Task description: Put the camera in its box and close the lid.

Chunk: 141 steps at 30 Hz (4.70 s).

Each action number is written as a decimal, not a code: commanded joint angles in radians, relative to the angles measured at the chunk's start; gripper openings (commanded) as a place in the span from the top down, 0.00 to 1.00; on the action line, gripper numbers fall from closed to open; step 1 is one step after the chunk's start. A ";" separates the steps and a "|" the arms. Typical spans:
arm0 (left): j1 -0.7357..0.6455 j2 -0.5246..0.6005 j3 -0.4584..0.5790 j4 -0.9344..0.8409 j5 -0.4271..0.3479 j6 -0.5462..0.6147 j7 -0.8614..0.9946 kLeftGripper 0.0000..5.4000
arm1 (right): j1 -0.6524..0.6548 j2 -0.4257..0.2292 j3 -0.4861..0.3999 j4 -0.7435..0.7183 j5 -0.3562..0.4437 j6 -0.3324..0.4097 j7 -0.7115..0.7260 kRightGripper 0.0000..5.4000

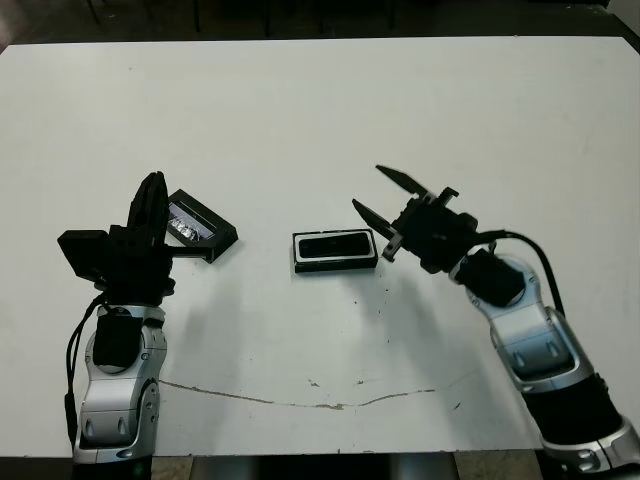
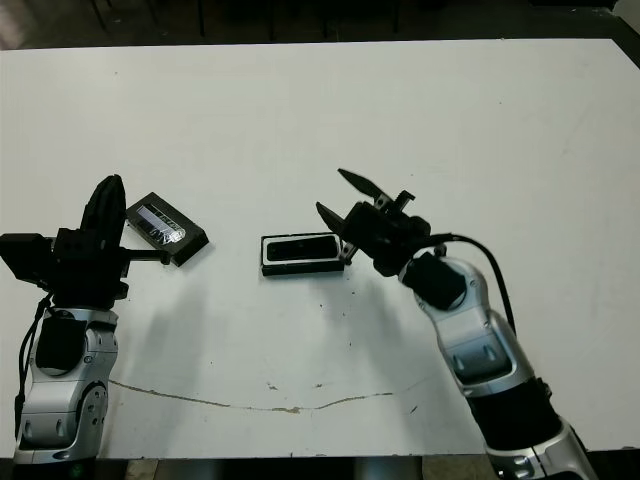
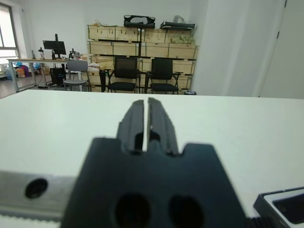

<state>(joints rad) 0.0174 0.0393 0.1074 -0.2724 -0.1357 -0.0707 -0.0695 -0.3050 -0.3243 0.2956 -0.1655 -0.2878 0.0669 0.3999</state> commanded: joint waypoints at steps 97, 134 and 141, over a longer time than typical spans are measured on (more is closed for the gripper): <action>-1.249 0.291 -0.845 1.196 0.676 0.278 -1.205 1.00 | 0.071 -0.022 -0.392 -0.223 0.553 0.397 -0.026 1.00; -0.987 0.553 -0.915 0.799 0.671 0.103 -1.545 1.00 | 0.078 -0.035 -0.380 -0.235 0.558 0.391 -0.018 1.00; -0.957 0.667 -0.993 0.695 0.581 0.145 -1.545 1.00 | 0.068 -0.037 -0.381 -0.219 0.564 0.389 -0.009 1.00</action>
<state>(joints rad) -1.0188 0.6882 -0.8335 0.4123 0.4632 0.0653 -1.5982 -0.2395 -0.3502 -0.0844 -0.4024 0.2732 0.4479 0.3862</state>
